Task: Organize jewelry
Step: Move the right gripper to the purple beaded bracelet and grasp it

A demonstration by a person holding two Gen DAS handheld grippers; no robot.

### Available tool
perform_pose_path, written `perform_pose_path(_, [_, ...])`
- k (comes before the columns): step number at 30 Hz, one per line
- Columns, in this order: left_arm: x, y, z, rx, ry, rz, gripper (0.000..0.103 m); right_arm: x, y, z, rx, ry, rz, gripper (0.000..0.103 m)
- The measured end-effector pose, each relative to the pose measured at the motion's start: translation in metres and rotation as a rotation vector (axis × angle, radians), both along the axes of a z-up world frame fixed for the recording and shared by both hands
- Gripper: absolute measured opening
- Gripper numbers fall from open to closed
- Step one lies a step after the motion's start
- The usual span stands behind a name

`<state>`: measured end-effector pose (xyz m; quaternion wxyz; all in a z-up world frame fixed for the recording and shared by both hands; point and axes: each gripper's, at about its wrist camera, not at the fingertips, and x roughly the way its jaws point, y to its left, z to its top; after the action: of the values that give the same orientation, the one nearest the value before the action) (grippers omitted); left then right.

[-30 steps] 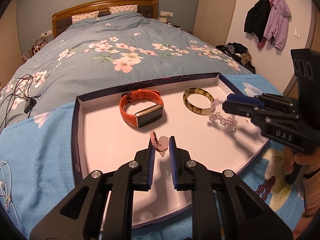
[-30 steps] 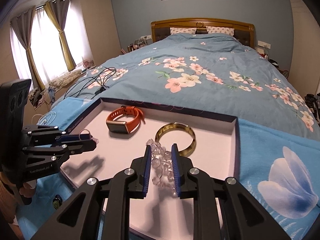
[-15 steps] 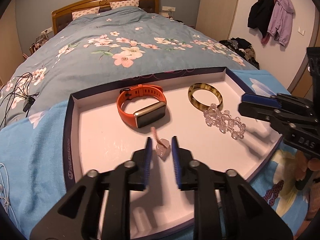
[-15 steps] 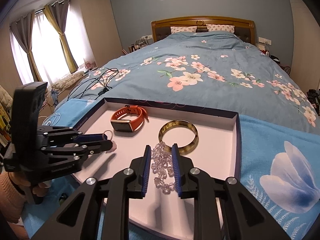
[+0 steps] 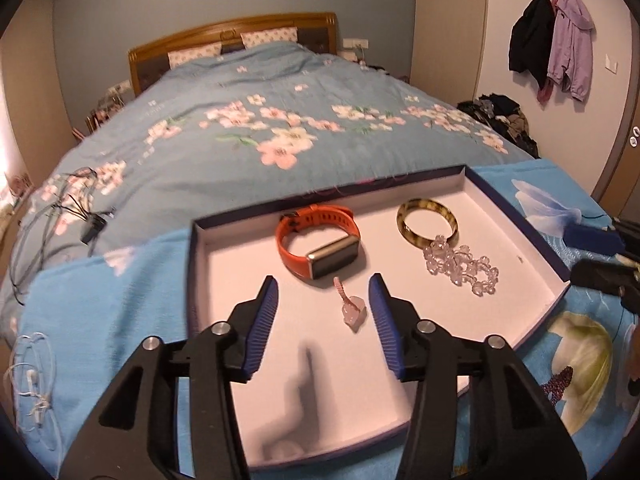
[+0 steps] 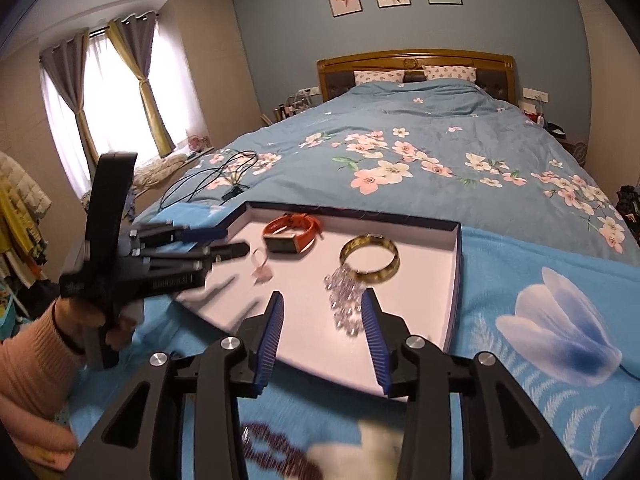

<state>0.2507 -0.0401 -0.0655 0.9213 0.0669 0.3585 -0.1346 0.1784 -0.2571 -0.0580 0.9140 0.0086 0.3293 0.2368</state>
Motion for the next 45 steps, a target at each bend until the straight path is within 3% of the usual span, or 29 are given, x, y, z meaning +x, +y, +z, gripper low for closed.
perform_pose_path(8, [-0.061,0.016,0.025,-0.02,-0.083,-0.06,0.058,-0.036,-0.006,-0.021,-0.051,0.059,0.022,0.043])
perform_pose_path(20, [-0.138,0.019,0.013,0.023,-0.081,-0.137,0.059,-0.065,-0.009,-0.045,-0.053,0.128,0.032,0.043])
perform_pose_path(27, [-0.155,0.02,0.002,0.02,-0.055,-0.16,0.06,-0.077,-0.003,-0.046,-0.063,0.128,0.042,0.045])
perform_pose_path(37, [-0.151,0.025,-0.015,0.011,0.017,-0.141,0.06,-0.06,0.0,-0.054,-0.09,0.179,0.015,0.045])
perform_pose_path(43, [-0.151,0.02,-0.016,0.006,0.016,-0.154,0.062,-0.056,0.003,-0.059,-0.123,0.199,0.014,0.022])
perform_pose_path(44, [-0.151,0.02,-0.016,0.005,0.018,-0.157,0.062,-0.056,0.003,-0.059,-0.124,0.2,0.016,0.012])
perform_pose_path(45, [-0.151,0.02,-0.016,0.004,0.018,-0.159,0.062,-0.056,0.004,-0.059,-0.121,0.2,0.021,0.008])
